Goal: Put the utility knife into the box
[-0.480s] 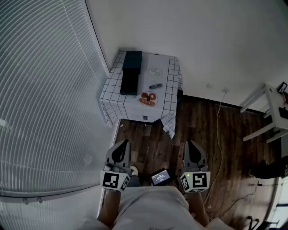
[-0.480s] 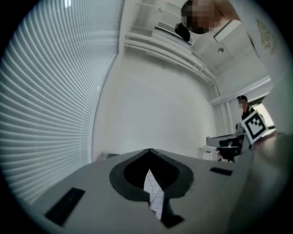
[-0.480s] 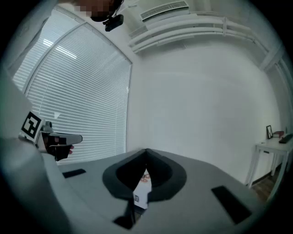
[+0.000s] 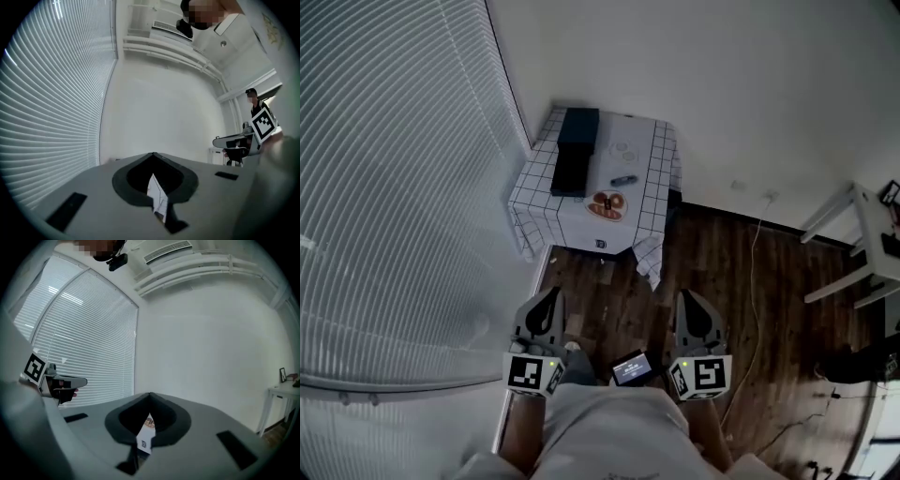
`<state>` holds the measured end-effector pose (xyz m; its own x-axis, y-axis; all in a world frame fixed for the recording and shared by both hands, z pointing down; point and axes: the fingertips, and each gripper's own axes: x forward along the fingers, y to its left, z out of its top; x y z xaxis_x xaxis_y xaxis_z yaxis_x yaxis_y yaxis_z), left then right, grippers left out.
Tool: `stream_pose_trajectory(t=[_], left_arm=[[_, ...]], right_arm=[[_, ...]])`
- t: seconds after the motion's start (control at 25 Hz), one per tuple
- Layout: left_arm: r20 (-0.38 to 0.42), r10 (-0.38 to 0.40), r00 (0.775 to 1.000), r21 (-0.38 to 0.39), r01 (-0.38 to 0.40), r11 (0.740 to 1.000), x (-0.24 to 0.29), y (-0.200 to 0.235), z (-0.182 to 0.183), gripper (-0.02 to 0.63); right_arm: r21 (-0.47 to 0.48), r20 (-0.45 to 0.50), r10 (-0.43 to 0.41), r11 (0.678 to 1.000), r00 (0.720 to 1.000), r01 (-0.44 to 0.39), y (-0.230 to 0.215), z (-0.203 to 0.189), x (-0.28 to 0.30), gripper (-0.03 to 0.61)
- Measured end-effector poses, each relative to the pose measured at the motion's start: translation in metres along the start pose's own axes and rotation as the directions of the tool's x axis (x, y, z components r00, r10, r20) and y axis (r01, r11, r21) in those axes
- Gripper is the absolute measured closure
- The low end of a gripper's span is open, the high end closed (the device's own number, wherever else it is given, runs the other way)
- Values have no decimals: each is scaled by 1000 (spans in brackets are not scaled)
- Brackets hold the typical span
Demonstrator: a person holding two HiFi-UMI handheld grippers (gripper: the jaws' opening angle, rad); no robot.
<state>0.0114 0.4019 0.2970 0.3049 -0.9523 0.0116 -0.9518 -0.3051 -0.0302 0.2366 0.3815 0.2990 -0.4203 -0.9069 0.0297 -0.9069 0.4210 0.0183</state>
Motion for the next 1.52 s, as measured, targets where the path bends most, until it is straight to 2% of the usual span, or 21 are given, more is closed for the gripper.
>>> stream_pose_trajectory(t=[0.16, 0.36, 0.52, 0.6, 0.8, 0.96, 1.28, 1.4, 1.52], left_arm=[[-19, 7, 1000, 7, -7, 1000, 1, -1, -9, 606], [11, -62, 998, 41, 61, 997, 22, -11, -3, 606], [14, -137, 990, -16, 137, 990, 46, -6, -7, 606], [27, -162, 986, -44, 163, 986, 64, 5, -9, 606], [-12, -74, 997, -16, 73, 997, 110, 45, -19, 606], [-18, -105, 994, -25, 105, 994, 140, 71, -20, 606], [-34, -178, 983, -35, 177, 984, 188, 107, -26, 606], [-23, -201, 979, -71, 199, 977, 205, 124, -28, 606], [-7, -191, 981, -131, 189, 973, 220, 140, -30, 606]], right_arm=[[20, -4, 17, 1000, 1000, -17, 4, -3, 3, 572], [76, -21, 29, 997, 999, -28, 1, -13, 18, 572], [40, -53, 14, 999, 999, -11, -2, -20, 38, 571], [35, -57, 3, 999, 998, -1, -5, -21, 53, 572], [59, -56, -29, 998, 998, 32, -15, -21, 100, 572], [112, -42, -13, 994, 999, 18, -16, -14, 139, 572], [25, -124, -43, 999, 991, 46, -9, -30, 206, 571], [20, -131, -61, 998, 990, 64, -11, -33, 222, 571], [23, -139, -67, 997, 988, 71, -16, -34, 234, 571]])
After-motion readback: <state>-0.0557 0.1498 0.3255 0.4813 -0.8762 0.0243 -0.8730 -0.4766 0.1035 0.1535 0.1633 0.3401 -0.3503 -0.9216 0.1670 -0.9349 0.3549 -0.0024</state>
